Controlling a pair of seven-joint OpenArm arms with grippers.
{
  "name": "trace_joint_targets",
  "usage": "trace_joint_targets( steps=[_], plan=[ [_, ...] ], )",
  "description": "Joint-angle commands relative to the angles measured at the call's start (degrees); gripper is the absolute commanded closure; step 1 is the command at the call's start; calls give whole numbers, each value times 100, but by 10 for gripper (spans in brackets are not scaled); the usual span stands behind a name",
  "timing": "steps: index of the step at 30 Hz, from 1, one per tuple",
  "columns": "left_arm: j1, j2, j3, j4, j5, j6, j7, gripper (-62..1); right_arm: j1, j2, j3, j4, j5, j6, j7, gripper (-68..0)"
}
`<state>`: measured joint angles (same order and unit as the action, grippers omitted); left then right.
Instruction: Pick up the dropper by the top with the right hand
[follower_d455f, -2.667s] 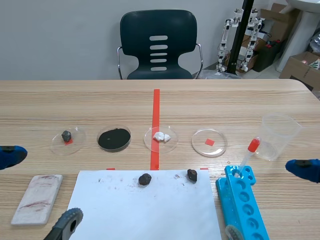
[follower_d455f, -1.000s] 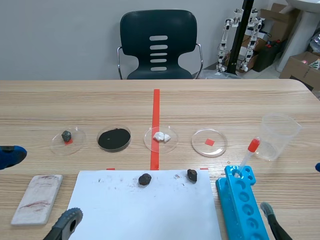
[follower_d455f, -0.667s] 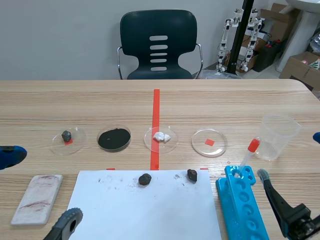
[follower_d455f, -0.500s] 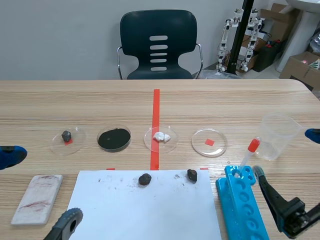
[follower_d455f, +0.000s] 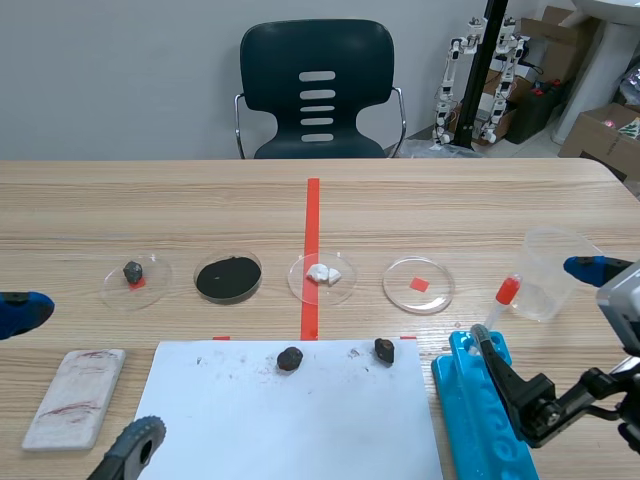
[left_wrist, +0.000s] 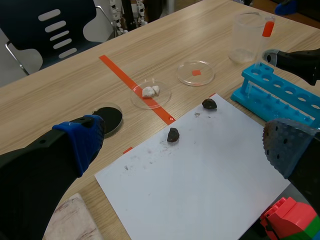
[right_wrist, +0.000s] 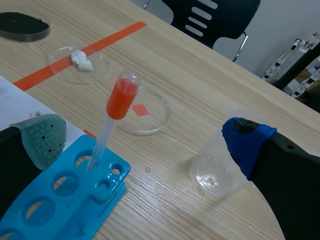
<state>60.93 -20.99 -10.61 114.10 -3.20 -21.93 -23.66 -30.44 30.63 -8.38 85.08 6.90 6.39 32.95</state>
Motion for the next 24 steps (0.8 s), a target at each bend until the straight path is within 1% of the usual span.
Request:
trace_joint_targets(
  steps=[1, 11, 24],
  plan=[
    [-15, 0, -35, 72, -52, -11, -83, -623, 131, 28, -37, -17, 46, -35, 85, -663],
    [-15, 0, -35, 72, -52, -11, -83, -623, 459, 26, -258, -105, 44, -33, 153, -663],
    [-15, 0, -35, 72, -52, -11, -83, -623, 520, 13, -269, -105, 44, -35, 256, -662]
  ],
)
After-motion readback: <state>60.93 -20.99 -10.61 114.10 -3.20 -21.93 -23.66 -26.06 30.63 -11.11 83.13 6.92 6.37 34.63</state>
